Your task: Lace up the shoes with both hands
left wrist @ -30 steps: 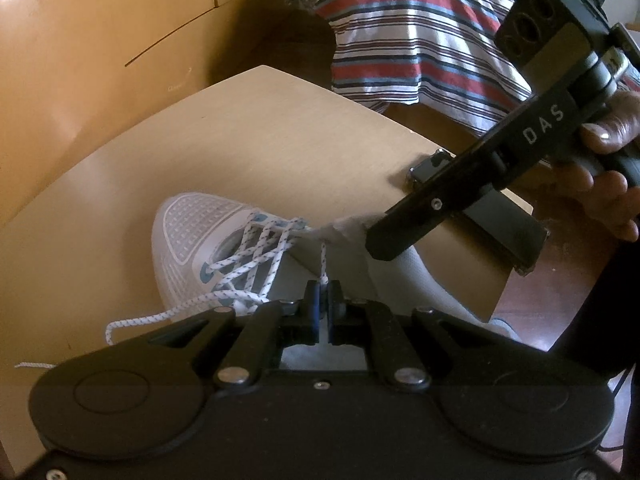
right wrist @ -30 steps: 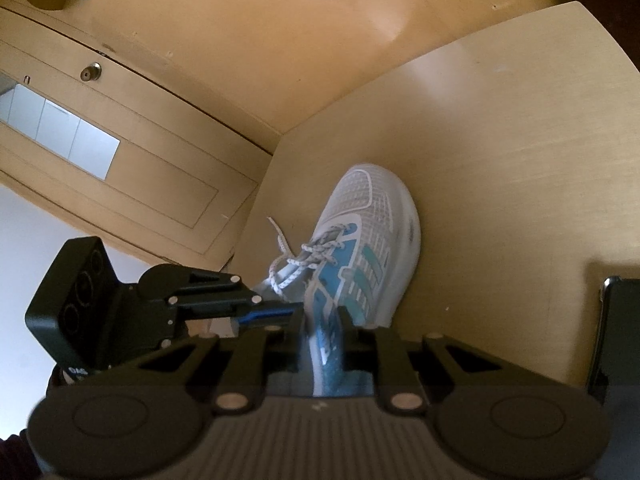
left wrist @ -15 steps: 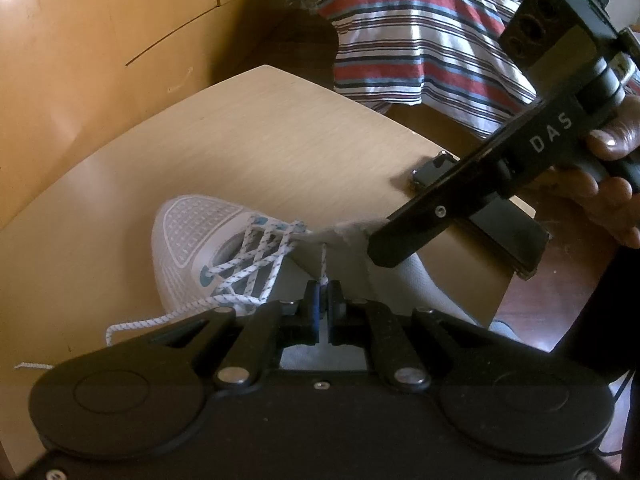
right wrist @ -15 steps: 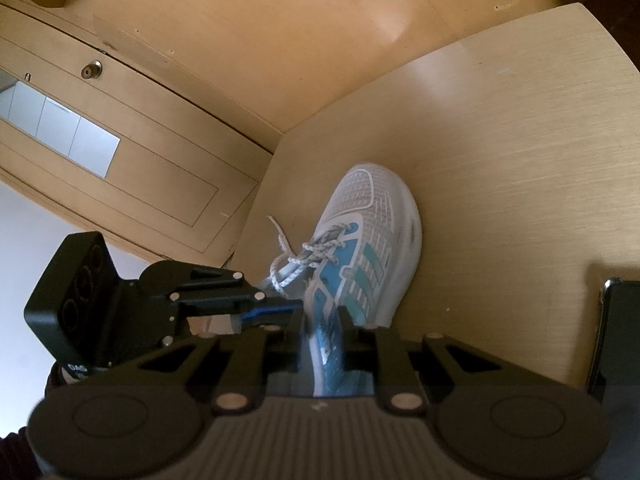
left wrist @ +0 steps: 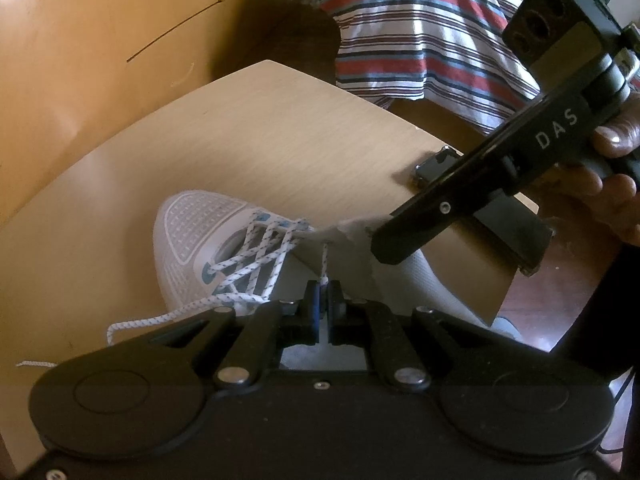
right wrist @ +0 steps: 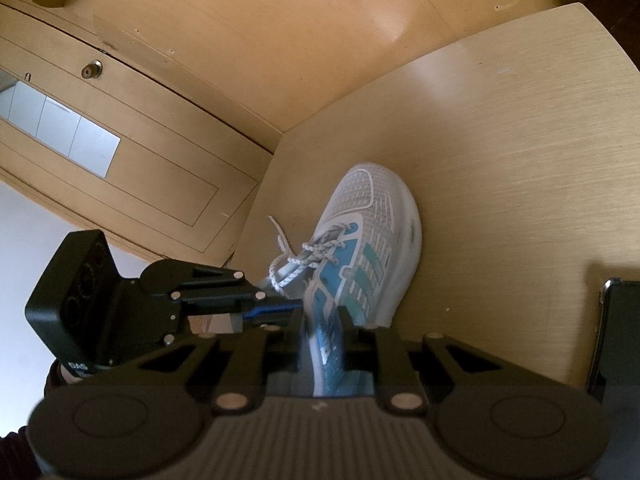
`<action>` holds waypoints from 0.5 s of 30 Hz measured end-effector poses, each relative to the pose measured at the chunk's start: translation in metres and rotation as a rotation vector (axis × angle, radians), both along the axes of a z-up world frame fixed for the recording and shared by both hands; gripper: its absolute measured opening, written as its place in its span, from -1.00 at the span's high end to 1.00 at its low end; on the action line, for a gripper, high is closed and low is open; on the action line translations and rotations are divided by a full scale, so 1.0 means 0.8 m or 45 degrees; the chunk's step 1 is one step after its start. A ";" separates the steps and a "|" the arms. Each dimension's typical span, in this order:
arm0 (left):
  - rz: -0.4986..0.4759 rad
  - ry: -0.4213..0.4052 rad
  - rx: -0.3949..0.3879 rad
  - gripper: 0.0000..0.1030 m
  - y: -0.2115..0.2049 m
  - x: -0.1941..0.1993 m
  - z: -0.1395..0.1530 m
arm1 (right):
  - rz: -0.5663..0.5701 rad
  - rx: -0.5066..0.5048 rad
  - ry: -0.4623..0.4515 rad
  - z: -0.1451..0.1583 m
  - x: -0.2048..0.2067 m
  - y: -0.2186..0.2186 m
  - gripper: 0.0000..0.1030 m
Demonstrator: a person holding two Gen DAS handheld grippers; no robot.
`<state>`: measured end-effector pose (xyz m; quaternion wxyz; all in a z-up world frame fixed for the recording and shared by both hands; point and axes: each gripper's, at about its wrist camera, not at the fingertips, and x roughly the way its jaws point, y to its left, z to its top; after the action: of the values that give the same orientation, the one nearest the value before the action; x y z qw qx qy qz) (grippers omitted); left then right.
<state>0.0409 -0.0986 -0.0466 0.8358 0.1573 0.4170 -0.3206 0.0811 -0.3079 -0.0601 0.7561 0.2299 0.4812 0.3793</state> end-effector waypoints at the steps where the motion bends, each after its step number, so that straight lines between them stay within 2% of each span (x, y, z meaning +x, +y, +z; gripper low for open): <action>1: 0.000 0.000 -0.001 0.98 0.000 0.000 0.000 | 0.000 0.000 0.000 0.000 0.000 0.000 0.70; 10: 0.004 -0.002 0.004 0.98 -0.004 0.003 0.000 | 0.003 -0.002 -0.002 0.001 0.000 -0.001 0.70; 15: 0.007 -0.043 -0.005 0.98 -0.004 0.002 0.007 | 0.004 -0.004 -0.005 0.001 -0.001 -0.001 0.69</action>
<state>0.0427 -0.1019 -0.0410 0.8439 0.1597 0.4026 -0.3165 0.0804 -0.3090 -0.0591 0.7569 0.2272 0.4805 0.3804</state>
